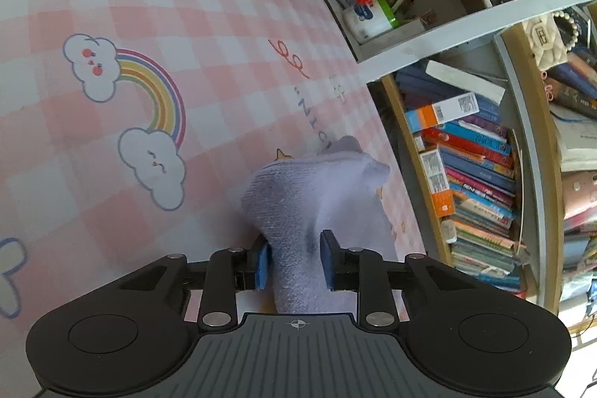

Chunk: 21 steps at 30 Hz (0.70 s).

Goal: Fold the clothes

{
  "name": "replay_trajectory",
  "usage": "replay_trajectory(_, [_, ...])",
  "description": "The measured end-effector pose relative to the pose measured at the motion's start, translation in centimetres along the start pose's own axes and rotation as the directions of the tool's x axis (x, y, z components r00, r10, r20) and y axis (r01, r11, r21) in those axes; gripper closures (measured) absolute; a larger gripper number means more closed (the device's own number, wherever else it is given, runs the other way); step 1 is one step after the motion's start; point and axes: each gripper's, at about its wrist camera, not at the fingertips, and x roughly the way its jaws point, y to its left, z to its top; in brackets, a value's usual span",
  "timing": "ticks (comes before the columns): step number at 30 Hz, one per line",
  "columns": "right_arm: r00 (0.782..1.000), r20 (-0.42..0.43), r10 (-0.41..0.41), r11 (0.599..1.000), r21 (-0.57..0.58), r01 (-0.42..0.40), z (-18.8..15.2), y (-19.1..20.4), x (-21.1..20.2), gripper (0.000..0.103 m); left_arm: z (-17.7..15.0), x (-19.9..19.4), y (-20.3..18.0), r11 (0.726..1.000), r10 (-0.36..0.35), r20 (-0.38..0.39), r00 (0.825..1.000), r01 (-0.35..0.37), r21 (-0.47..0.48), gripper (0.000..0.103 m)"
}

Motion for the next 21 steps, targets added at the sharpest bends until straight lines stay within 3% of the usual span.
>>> replay_trajectory(1, [1.0,-0.001,0.003,1.0,0.002,-0.003,0.0,-0.1,0.0,0.078,0.1,0.2,0.1,1.0,0.01,-0.002,1.0,-0.01,-0.005,0.09])
replay_trajectory(5, [1.0,-0.003,0.012,1.0,-0.008,-0.012,0.0,-0.1,0.1,0.079,0.0,0.1,-0.5,0.999,0.015,0.009,1.0,-0.016,0.029,0.094])
replay_trajectory(14, [0.996,-0.036,0.079,0.996,-0.027,-0.08,0.6,-1.0,0.3,0.079,-1.7,-2.8,-7.1,0.976,-0.065,0.102,0.993,0.042,0.215,0.096])
replay_trajectory(18, [0.99,-0.068,0.12,0.991,-0.059,-0.124,1.1,-1.4,0.6,0.08,-4.1,-3.9,-11.5,0.931,-0.104,0.127,0.986,0.051,0.361,0.096])
replay_trajectory(21, [0.984,-0.084,0.16,0.982,-0.084,-0.167,1.3,-1.7,0.9,0.081,-6.9,-4.8,-15.2,0.866,-0.125,0.138,0.983,0.04,0.498,0.096])
